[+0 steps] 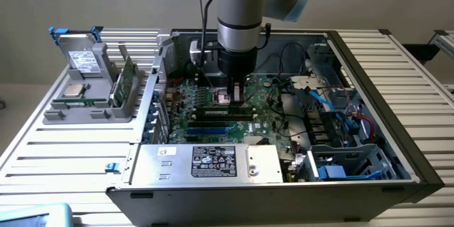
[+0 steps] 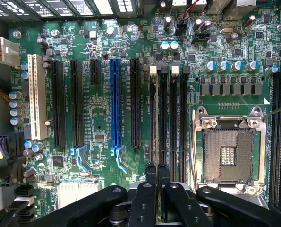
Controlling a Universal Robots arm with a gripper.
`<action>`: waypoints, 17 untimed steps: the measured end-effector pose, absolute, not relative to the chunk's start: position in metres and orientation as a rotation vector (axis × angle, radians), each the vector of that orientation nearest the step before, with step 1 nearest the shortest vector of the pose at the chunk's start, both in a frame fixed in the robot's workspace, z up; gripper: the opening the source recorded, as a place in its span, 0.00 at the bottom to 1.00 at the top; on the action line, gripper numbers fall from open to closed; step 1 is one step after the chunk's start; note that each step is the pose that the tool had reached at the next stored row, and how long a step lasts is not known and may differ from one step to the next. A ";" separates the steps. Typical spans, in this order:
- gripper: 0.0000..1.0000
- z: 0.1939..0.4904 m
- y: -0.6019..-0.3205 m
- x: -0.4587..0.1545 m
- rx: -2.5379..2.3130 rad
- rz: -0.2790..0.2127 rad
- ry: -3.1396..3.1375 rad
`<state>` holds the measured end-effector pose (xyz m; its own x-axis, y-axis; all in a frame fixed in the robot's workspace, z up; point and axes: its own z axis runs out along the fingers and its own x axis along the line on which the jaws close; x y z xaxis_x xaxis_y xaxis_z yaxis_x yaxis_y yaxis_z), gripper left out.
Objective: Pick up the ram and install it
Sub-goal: 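Insert the ram into the slot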
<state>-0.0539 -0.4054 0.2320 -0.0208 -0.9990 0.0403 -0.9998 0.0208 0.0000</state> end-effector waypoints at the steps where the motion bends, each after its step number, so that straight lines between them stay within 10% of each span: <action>1: 0.13 0.232 -0.406 -0.054 2.178 0.044 -2.224; 17: 0.13 0.231 -0.407 -0.054 2.178 0.044 -2.224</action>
<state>-0.0539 -0.4067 0.2312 -0.0208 -0.9990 0.0403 -0.9998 0.0208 0.0001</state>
